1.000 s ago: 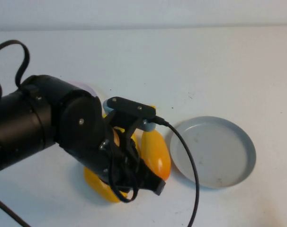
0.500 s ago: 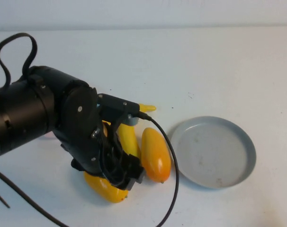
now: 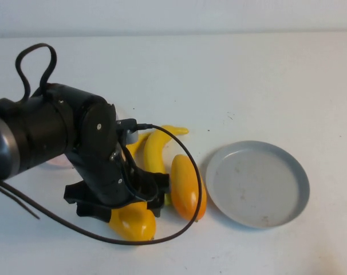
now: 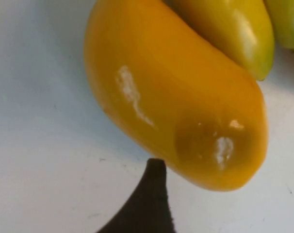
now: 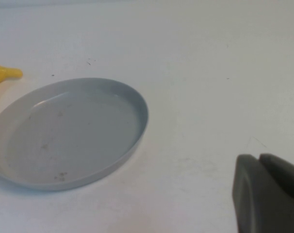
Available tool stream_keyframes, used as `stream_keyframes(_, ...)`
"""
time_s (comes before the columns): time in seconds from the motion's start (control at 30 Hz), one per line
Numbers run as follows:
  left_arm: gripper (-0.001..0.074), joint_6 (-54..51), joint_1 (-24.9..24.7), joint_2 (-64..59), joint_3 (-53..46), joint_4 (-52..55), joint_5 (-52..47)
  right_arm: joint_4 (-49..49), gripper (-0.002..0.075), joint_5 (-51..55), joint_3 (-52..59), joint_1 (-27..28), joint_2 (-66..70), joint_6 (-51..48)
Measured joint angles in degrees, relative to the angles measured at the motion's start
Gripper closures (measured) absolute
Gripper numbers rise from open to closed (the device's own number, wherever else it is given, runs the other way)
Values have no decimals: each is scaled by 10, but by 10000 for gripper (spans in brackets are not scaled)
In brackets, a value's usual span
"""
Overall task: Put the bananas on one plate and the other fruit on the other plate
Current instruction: Put one type of fruit in the left plate
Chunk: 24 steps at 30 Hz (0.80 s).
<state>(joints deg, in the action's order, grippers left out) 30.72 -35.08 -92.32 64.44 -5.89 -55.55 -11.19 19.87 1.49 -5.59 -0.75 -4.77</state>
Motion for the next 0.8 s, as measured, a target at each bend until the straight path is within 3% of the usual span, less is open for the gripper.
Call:
stream_keyframes(0.33,67,6,34,-13,1,6,-21,0,743,0,0,0,0,0)
stream_keyframes(0.8,66,3,36,-74,5,17,-4,0,743,0,0,0,0,0)
